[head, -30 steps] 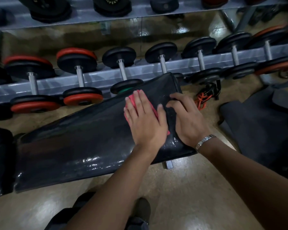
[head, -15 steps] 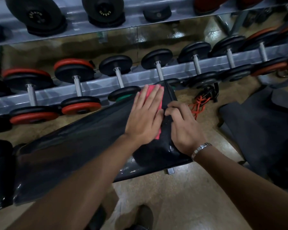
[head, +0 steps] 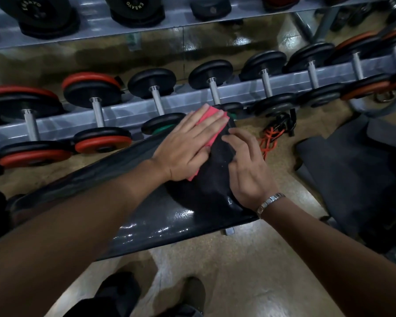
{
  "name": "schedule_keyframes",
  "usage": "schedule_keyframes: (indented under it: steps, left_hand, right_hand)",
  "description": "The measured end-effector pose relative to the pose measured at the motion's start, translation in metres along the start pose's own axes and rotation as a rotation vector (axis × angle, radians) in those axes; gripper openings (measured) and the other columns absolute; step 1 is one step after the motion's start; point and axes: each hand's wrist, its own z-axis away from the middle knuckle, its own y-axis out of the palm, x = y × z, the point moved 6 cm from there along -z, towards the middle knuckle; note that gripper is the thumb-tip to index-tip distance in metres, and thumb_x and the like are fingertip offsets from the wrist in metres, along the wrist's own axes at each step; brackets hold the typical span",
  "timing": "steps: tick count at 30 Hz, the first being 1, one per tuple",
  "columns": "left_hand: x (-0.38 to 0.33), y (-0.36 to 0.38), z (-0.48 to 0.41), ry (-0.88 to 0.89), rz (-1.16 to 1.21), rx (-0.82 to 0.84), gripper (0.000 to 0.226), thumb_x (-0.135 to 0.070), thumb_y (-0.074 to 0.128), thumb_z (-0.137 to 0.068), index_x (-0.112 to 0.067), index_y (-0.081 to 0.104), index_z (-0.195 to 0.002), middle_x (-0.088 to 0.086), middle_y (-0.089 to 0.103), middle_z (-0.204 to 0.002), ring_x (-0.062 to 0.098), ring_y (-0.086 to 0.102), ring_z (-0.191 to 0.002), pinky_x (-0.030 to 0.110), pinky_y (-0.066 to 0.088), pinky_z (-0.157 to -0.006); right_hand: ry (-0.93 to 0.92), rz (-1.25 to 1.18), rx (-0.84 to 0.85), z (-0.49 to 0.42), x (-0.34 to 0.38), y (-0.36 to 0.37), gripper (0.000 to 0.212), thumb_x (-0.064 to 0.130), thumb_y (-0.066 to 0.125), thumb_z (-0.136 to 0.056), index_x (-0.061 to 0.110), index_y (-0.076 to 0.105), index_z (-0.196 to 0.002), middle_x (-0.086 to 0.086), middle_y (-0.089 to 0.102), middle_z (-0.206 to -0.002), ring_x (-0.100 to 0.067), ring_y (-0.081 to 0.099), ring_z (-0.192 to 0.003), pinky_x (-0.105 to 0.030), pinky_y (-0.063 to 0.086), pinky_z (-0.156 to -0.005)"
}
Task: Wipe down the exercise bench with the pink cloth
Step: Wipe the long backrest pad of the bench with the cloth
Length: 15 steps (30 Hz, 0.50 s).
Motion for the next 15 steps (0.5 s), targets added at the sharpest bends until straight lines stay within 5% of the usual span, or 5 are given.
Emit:
schedule_keyframes:
  steps: [6,12,15]
  left_hand:
    - [-0.024,0.003,0.003,-0.299,0.100,-0.167,0.066,-0.034,0.025,-0.103,-0.016,0.026,-0.166,0.001,0.024,-0.174,0.027,0.006,-0.164,0.056,0.010,-0.131]
    - [-0.049,0.017,0.037,-0.085,0.062,-0.082,0.071,-0.032,0.033,-0.098,-0.015,0.026,-0.166,0.001,0.020,-0.175,0.025,0.000,-0.165,0.054,0.003,-0.133]
    - [-0.056,0.018,0.033,-0.396,0.089,-0.196,0.067,-0.034,0.025,-0.103,-0.019,0.022,-0.167,-0.005,0.017,-0.176,0.020,-0.001,-0.165,0.051,0.005,-0.133]
  right_hand:
    - [0.052,-0.039,-0.033,0.000,-0.004,-0.003,0.046,0.004,0.039,-0.092,0.002,0.048,-0.137,-0.018,0.044,-0.143,-0.027,0.045,-0.133,-0.040,0.042,-0.112]
    - [0.065,-0.116,-0.101,-0.001,-0.008,-0.008,0.044,0.018,0.040,-0.094,-0.002,0.051,-0.133,-0.017,0.050,-0.136,-0.023,0.046,-0.129,-0.033,0.039,-0.112]
    - [0.065,-0.142,-0.113,0.000,-0.011,-0.008,0.043,0.022,0.038,-0.097,0.000,0.055,-0.130,-0.014,0.055,-0.130,-0.024,0.049,-0.126,-0.037,0.042,-0.108]
